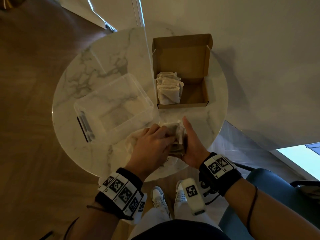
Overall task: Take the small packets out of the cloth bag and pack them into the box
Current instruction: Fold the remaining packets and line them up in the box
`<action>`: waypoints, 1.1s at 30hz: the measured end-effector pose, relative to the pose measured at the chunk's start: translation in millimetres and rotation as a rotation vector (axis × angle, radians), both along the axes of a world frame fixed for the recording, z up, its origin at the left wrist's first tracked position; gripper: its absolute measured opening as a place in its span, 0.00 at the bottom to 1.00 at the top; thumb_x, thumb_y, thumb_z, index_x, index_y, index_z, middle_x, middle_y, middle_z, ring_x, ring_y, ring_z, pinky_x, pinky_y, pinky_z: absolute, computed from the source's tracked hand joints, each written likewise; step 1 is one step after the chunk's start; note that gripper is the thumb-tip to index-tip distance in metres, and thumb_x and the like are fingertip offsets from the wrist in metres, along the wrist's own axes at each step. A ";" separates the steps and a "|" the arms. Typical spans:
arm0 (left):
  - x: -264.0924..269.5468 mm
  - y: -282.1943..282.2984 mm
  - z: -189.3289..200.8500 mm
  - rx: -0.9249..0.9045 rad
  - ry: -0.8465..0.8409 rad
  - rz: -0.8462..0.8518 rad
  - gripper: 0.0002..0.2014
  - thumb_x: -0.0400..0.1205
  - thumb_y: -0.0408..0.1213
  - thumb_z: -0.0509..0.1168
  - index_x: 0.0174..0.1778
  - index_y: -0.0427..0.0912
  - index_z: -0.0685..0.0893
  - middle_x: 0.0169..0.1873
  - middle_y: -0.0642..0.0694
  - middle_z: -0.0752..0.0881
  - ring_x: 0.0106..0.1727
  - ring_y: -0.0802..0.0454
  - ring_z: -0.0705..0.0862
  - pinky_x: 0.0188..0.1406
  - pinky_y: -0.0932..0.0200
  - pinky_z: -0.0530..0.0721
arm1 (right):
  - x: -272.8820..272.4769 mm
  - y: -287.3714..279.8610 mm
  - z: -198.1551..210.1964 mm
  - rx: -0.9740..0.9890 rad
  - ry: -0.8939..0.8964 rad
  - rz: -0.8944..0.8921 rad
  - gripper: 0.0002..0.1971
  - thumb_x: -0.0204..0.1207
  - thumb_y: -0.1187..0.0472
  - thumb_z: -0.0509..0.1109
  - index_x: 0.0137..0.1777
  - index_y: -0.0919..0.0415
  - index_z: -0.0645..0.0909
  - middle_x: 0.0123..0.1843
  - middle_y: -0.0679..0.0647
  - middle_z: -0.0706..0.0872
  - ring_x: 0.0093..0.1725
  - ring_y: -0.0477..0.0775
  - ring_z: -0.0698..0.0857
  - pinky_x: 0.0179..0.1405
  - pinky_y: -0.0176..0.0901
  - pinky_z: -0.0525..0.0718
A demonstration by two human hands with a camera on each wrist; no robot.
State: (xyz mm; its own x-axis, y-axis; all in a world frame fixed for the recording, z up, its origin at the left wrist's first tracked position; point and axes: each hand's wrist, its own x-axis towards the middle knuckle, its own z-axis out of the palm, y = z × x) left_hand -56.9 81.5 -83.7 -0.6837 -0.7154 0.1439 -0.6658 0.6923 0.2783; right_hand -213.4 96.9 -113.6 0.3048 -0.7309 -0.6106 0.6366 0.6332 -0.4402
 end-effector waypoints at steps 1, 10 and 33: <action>0.9 0.0 1.0 0.015 -0.005 -0.023 0.10 0.78 0.45 0.64 0.51 0.53 0.89 0.49 0.52 0.83 0.49 0.50 0.74 0.43 0.55 0.72 | 0.7 -1.0 -0.4 -0.011 0.014 0.010 0.34 0.81 0.35 0.49 0.57 0.63 0.85 0.49 0.65 0.90 0.46 0.58 0.90 0.47 0.49 0.88; 12.6 -24.5 23.1 0.391 0.384 0.512 0.08 0.77 0.31 0.65 0.43 0.44 0.88 0.44 0.51 0.85 0.46 0.53 0.82 0.45 0.62 0.77 | -0.9 -5.0 -9.1 -0.036 0.167 -0.108 0.20 0.84 0.58 0.61 0.71 0.68 0.77 0.65 0.69 0.84 0.55 0.59 0.87 0.45 0.45 0.89; 13.2 -22.1 -44.2 0.550 -0.431 0.649 0.14 0.87 0.32 0.54 0.51 0.36 0.85 0.52 0.38 0.87 0.52 0.43 0.86 0.48 0.53 0.84 | -2.9 12.2 -29.6 0.016 0.382 -0.005 0.17 0.79 0.53 0.69 0.64 0.61 0.83 0.57 0.60 0.90 0.59 0.59 0.88 0.63 0.52 0.83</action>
